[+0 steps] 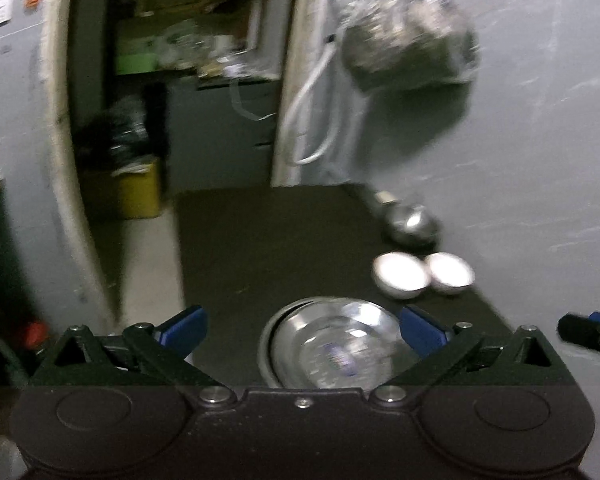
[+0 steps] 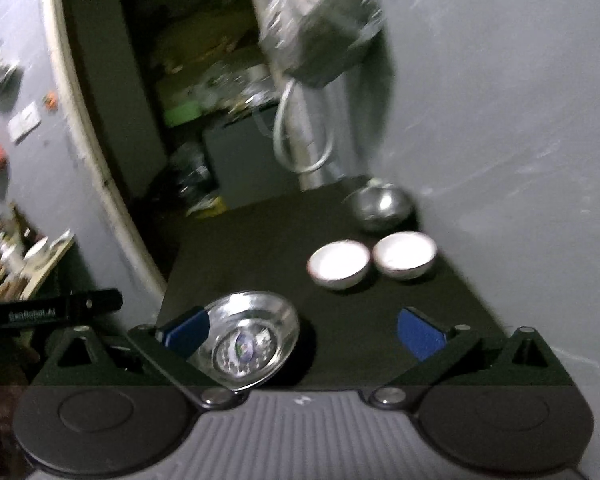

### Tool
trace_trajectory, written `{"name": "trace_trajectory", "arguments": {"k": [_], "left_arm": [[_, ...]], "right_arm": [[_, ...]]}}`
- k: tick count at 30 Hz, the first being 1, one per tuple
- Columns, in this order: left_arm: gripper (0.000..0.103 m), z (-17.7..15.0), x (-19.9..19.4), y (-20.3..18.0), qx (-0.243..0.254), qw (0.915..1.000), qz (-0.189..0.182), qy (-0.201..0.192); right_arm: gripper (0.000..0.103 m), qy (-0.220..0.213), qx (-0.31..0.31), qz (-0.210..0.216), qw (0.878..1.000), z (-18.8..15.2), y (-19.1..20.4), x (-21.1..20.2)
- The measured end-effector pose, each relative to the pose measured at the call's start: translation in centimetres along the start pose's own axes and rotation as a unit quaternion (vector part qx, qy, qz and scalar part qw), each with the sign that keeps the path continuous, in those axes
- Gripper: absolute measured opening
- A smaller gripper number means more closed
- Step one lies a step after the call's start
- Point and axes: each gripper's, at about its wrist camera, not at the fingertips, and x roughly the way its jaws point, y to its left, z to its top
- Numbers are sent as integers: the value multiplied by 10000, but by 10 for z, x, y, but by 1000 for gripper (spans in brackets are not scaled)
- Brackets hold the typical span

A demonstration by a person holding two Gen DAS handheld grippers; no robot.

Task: Organize plates and bowls
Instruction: 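Move the left gripper toward the steel saucepan with the cream handle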

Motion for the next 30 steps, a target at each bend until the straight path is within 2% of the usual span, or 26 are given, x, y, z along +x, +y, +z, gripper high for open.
{"name": "trace_trajectory", "arguments": {"k": [5, 9, 15, 20, 25, 30], "left_arm": [[102, 31, -18, -6, 94, 9977, -672, -59], [102, 59, -30, -15, 403, 9964, -738, -112], [102, 114, -50, -16, 541, 9931, -1015, -209], [102, 148, -41, -22, 700, 9920, -955, -425], [102, 175, -9, -32, 1020, 9913, -810, -186], [102, 196, 32, -36, 1280, 9893, -693, 120]], "right_arm": [[103, -298, -275, -450, 9982, 36, 9, -54], [103, -329, -582, -799, 9946, 69, 24, -77], [103, -287, -1100, -484, 9923, 119, 46, -92], [103, -11, -1144, -438, 9925, 151, 48, -68], [103, 408, -985, -502, 9930, 177, 36, -19], [103, 792, -490, -348, 9950, 204, 7, 31]]}}
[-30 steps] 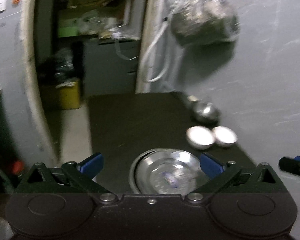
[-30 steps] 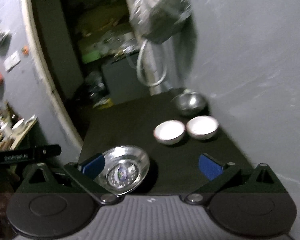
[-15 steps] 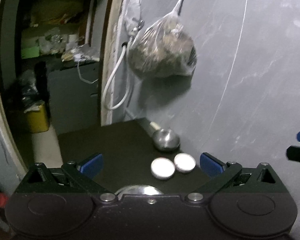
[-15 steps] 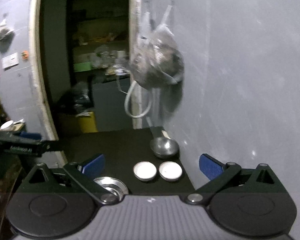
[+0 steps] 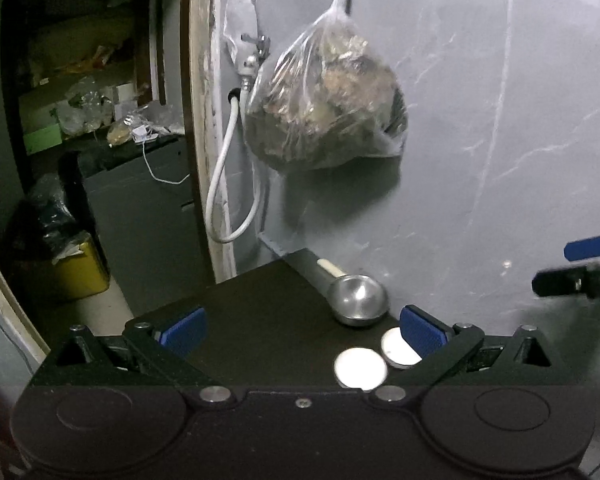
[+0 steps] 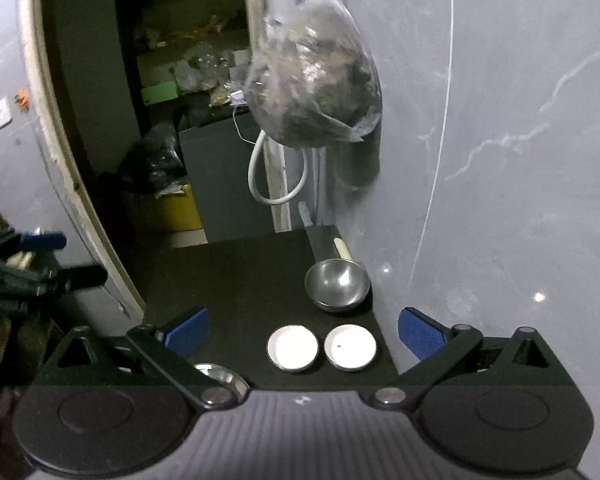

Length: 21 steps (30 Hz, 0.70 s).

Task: Organize plates and bowls
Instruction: 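Move the left gripper toward the steel saucepan with the cream handle, then grasp the saucepan rim with the left gripper and lift it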

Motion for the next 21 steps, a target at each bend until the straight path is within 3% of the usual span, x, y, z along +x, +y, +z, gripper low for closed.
{"name": "trace_trajectory", "arguments": {"k": [7, 10, 16, 21], "left_arm": [[102, 19, 100, 22, -806, 9935, 217, 775], [102, 24, 152, 28, -1005, 9884, 343, 1082], [102, 27, 251, 21, -951, 9834, 205, 1534], [102, 24, 318, 5, -785, 9803, 109, 1809]], "right_arm": [[103, 501, 914, 320, 9940, 13, -45, 111], [103, 275, 1075, 229, 9936, -1, -52, 158], [103, 223, 1673, 34, 9857, -43, -59, 248], [101, -25, 1939, -75, 9810, -66, -63, 290]]}}
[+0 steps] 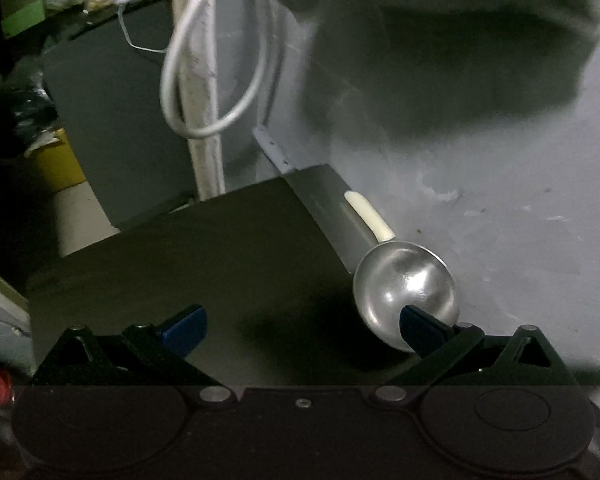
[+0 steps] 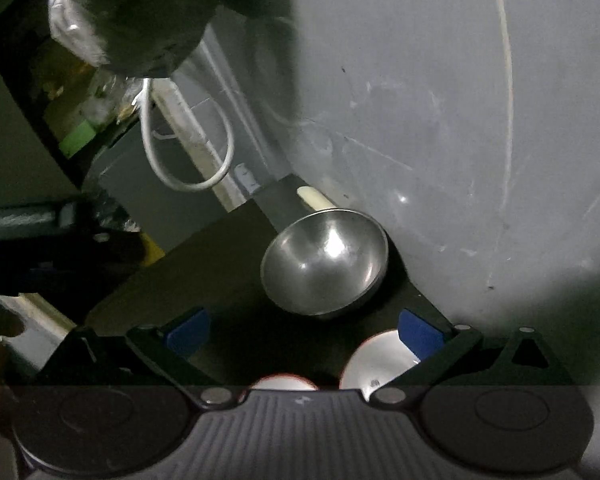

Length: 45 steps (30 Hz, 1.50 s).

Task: Organize plates and bowls
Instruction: 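Grasp the saucepan rim with the left gripper and lift it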

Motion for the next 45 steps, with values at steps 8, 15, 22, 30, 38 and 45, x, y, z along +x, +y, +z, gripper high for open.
{"name": "trace_trajectory", "arguments": {"k": [8, 15, 22, 30, 38, 45], "left_arm": [[102, 10, 63, -10, -124, 9996, -2, 267], [92, 15, 93, -17, -284, 9988, 40, 396], [61, 11, 115, -16, -532, 9966, -214, 587], [22, 10, 129, -21, -596, 9946, -421, 741], [7, 3, 129, -19, -632, 9942, -539, 681], [7, -9, 84, -11, -516, 9971, -540, 123]], "right_arm": [[89, -316, 140, -193, 9992, -5, -20, 30], [76, -230, 145, -199, 9994, -2, -26, 52], [66, -121, 51, -202, 9997, -1, -26, 68], [51, -52, 90, -291, 9995, 1, -30, 78], [35, 2, -39, -350, 9994, 0, -32, 82], [31, -365, -262, -76, 9990, -5, -19, 54]]}}
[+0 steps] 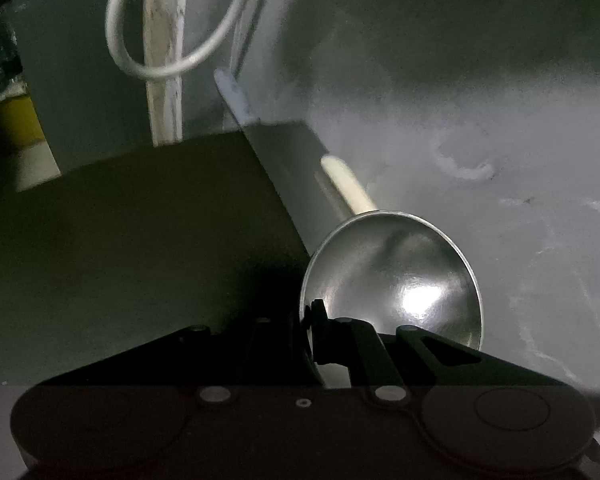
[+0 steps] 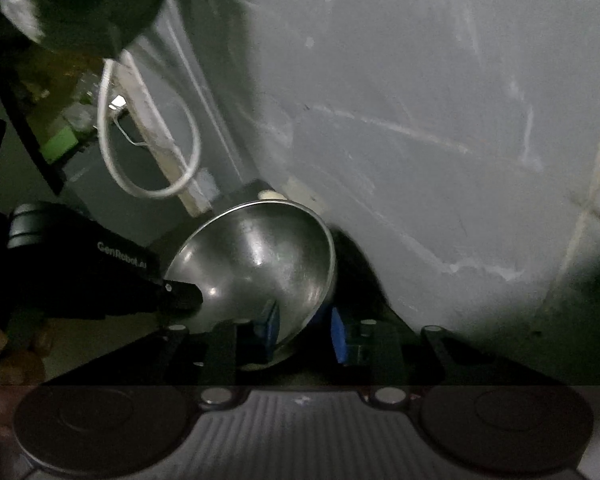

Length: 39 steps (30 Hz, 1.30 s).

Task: Organize plates and bowls
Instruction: 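Grasp the saucepan rim with the left gripper and lift it, then carry the saucepan beside the steel basin, lower it, open the left gripper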

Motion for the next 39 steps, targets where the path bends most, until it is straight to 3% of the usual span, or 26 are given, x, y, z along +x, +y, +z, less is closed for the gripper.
{"name": "trace_trajectory", "arguments": {"k": [9, 21, 31, 39], "left_arm": [[8, -37, -98, -9, 239, 9950, -10, -968], [10, -122, -215, -9, 189, 9877, -3, -1555], [12, -235, -283, -1, -223, 9854, 148, -1679], [13, -316, -298, 12, -913, 9850, 461, -1390]], "right_arm": [[27, -586, -238, 358, 9974, -1, 23, -79], [22, -880, -353, 675, 9932, -40, 49, -204], [22, -559, -1030, 1049, 9876, -89, 64, -278], [22, 480, -1598, 1624, 9725, -119, 60, -289]]}}
